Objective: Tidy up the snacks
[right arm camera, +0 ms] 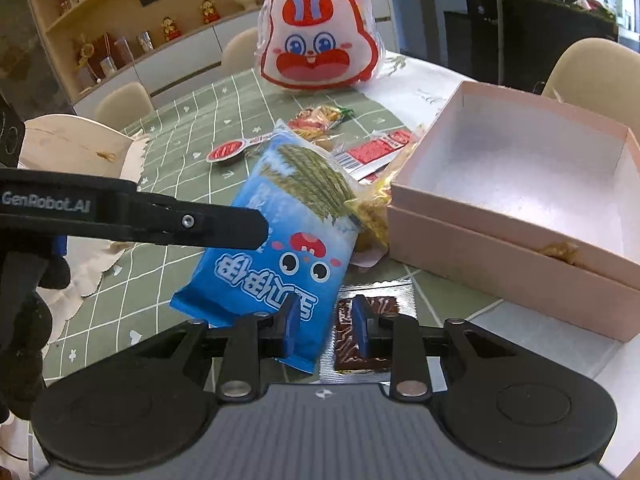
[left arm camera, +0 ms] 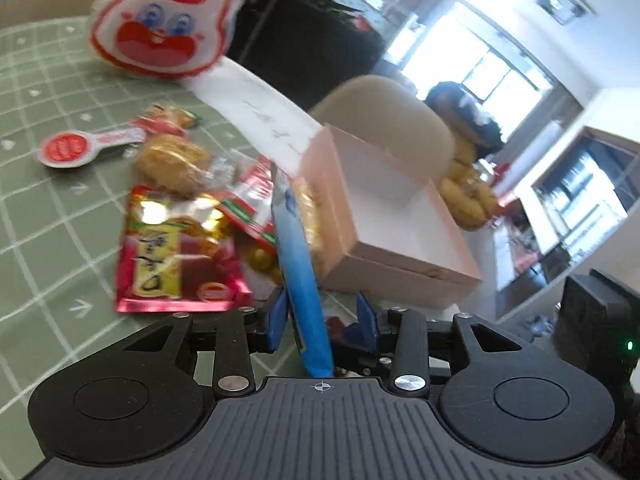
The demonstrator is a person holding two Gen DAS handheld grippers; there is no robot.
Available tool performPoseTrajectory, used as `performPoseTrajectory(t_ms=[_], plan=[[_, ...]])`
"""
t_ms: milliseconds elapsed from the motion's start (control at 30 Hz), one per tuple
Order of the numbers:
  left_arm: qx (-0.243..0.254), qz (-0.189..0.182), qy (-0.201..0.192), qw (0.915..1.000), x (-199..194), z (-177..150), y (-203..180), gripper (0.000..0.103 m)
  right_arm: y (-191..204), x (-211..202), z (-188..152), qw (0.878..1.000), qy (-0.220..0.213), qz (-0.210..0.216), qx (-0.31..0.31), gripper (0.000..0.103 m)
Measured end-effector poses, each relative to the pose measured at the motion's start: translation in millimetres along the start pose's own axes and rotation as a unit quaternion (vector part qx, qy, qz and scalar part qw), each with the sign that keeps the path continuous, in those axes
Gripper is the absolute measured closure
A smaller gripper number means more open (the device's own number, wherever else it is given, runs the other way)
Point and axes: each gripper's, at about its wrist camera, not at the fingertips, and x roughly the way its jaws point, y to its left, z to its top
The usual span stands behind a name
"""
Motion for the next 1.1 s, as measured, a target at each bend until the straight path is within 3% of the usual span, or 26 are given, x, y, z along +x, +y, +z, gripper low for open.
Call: performPoseTrajectory(t_ms=[100, 267, 400, 433, 533, 800, 967, 1067, 1100], plan=[[-0.024, 0.007, 0.002, 0.9997, 14.4, -1.8, 4.7, 0.083, -10.0, -1.4, -2.7, 1.000, 0.004, 0.008, 0.021, 0.074], [-0.025, 0.031, 0.025, 0.9989, 22.3, 6.3, 1.4, 0.081, -15.9, -4.3, -6.4, 1.000, 0.006, 0.003, 0.028, 0.074], [-0.033, 0.048, 0.040, 0.9975, 26.5, 5.4, 2.7, 0.081, -9.6, -8.2, -10.7, 1.000, -0.005, -0.026, -0.006, 0.054], [-0.042, 0.045, 0.039, 0.9973, 26.6, 5.4, 5.8, 0.082, -8.5, -7.2, -11.9, 0.999, -0.008, -0.039, -0.015, 0.053], [-0.052, 0.042, 0.032, 0.9972, 21.9, 5.8, 9.4, 0.083, -8.6, -3.1, -14.8, 0.997, -0.010, -0.067, -0.028, 0.053], [-0.023, 0.091, 0.031, 0.9951, -23.8, -5.6, 15.6, 0.086, -12.1, 8.8, -13.4, 0.997, 0.007, -0.065, -0.028, 0.052], [-0.014, 0.080, 0.044, 0.9958, -31.9, -16.4, 13.4, 0.085, -0.1, 18.5, -10.0, 0.994, 0.008, -0.083, -0.067, 0.052], [-0.016, 0.078, 0.044, 0.9959, -22.8, -16.4, 10.6, 0.084, 4.9, 17.8, -8.9, 0.995, 0.016, -0.066, -0.074, 0.057], [-0.018, 0.076, 0.044, 0.9960, -18.5, -15.9, 9.9, 0.084, 7.2, 17.1, -9.3, 0.995, 0.019, -0.059, -0.077, 0.065]])
